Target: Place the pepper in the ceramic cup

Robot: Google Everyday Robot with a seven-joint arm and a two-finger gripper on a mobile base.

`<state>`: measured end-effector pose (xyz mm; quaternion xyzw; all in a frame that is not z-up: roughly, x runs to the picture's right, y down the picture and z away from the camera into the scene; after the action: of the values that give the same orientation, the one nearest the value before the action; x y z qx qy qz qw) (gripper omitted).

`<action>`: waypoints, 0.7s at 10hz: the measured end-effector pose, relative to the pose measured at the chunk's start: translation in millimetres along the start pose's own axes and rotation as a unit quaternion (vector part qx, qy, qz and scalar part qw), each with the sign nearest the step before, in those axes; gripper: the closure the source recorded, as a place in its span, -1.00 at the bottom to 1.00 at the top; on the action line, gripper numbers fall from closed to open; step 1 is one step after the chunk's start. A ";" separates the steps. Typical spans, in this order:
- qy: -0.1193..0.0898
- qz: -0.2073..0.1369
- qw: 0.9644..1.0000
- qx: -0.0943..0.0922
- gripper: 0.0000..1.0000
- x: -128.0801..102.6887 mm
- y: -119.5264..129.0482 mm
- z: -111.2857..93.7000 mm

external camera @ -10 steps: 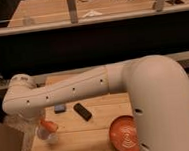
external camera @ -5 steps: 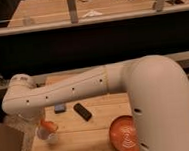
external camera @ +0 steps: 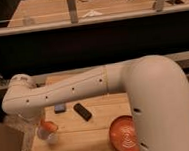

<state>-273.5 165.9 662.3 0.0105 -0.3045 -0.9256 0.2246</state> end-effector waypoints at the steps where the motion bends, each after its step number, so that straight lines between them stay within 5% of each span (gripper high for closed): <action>1: 0.000 0.000 1.000 0.000 0.88 -0.1 -0.1 0.1; 7: -0.004 -0.004 1.000 0.004 0.88 -1.0 -1.3 1.8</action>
<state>-273.5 168.2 663.0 0.0085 -0.3090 -0.9254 0.2192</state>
